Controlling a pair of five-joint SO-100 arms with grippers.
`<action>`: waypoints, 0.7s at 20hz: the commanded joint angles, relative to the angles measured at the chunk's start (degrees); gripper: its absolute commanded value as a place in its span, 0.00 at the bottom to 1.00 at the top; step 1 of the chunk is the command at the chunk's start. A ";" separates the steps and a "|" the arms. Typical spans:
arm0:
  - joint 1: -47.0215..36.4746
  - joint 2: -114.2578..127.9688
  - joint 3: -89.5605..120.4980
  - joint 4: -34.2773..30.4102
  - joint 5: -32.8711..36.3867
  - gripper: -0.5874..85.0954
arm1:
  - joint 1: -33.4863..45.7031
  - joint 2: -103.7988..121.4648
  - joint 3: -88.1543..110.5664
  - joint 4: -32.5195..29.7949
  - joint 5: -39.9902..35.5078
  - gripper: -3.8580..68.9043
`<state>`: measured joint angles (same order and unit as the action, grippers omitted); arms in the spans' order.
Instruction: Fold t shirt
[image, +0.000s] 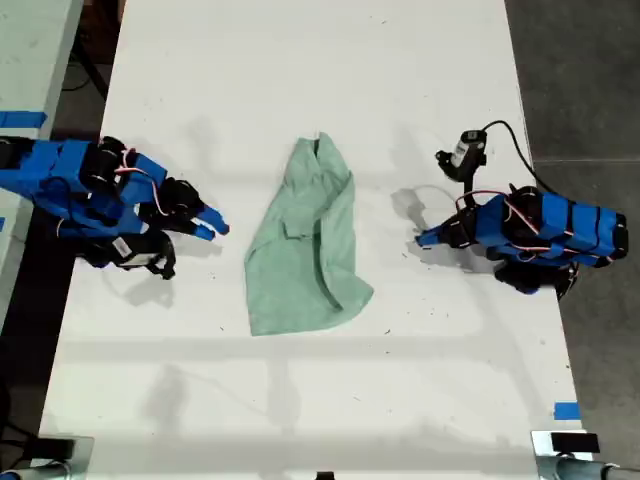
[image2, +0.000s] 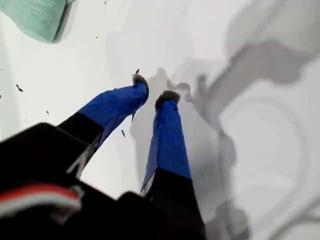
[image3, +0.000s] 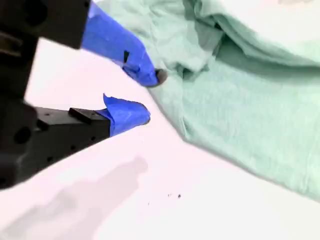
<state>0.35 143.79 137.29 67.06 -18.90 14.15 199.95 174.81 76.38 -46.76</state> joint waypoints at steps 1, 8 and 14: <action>4.04 -44.91 -33.66 4.66 0.35 0.32 | 0.09 0.79 3.16 0.18 -0.79 0.15; 8.09 -61.44 -43.59 3.52 -7.82 0.30 | 0.09 0.79 3.16 0.18 -0.79 0.14; 8.53 -64.95 -43.77 2.64 -8.96 0.00 | 0.09 0.79 3.16 0.18 -0.79 0.14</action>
<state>8.00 78.40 95.27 68.20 -27.07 14.15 199.95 174.81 76.38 -46.76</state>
